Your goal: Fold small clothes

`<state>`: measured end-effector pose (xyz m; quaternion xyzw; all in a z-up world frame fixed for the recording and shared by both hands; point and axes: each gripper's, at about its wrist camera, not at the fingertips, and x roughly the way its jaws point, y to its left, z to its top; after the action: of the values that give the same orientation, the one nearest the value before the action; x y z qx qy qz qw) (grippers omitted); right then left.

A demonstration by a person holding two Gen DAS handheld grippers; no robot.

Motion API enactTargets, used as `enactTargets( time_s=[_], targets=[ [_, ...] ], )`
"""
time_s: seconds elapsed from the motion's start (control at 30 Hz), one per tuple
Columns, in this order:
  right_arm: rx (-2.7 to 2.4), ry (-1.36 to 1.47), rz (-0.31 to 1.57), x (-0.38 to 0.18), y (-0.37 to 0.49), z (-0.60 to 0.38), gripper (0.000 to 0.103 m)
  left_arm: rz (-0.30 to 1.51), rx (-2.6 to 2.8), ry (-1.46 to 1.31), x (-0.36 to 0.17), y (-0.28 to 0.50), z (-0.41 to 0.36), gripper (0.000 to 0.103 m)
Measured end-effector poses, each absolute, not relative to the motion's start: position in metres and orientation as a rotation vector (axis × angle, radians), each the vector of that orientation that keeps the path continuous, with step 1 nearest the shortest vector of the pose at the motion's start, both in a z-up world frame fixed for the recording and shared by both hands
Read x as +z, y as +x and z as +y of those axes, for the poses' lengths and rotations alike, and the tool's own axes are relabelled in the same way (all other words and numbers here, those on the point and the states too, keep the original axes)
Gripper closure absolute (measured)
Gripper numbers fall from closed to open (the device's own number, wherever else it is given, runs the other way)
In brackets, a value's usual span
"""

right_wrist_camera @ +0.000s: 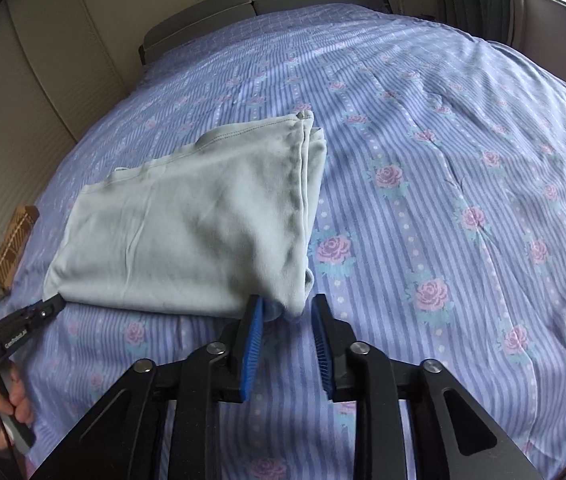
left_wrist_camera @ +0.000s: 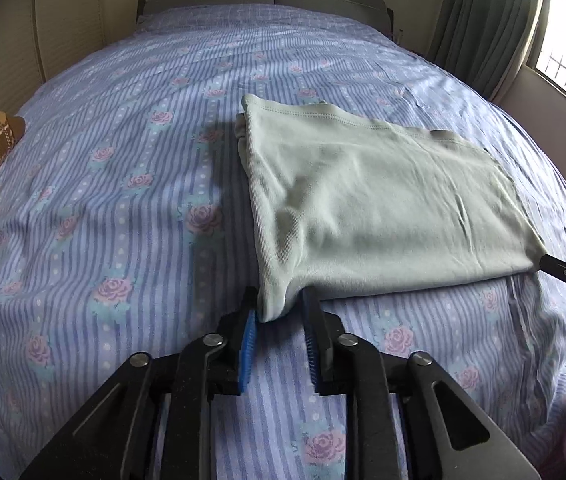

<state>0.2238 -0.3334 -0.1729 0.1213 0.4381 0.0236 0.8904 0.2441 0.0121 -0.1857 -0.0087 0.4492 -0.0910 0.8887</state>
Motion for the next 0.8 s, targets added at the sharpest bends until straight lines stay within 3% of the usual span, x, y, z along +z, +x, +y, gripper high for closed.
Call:
enactTargets(
  time_s=[0.03, 0.07, 0.4, 0.47, 0.73, 0.8],
  targets=[
    [0.039, 0.252, 0.889, -0.170, 0.221, -0.336, 0.049, 0.915, -0.182, -0.007, -0.181, 0.241, 0.011, 0.061],
    [0.036, 0.256, 0.864, -0.165, 0.220, -0.339, 0.048, 0.898, -0.175, 0.009, -0.176, 0.239, 0.009, 0.059],
    [0.132, 0.317, 0.834, -0.150, 0.295, -0.358, 0.049, 0.836, -0.169, 0.035, -0.135, 0.287, -0.029, 0.051],
    [0.141, 0.381, 0.883, -0.161, 0.312, -0.366, 0.056, 0.842, -0.168, 0.038, -0.134, 0.299, -0.039, 0.051],
    [0.183, 0.523, 0.958, -0.196, 0.330, -0.380, 0.062, 0.847, -0.168, 0.048, -0.137, 0.320, -0.059, 0.051],
    [0.208, 0.516, 0.961, -0.198, 0.332, -0.377, 0.074, 0.841, -0.167, 0.050, -0.136, 0.319, -0.060, 0.051]
  ],
)
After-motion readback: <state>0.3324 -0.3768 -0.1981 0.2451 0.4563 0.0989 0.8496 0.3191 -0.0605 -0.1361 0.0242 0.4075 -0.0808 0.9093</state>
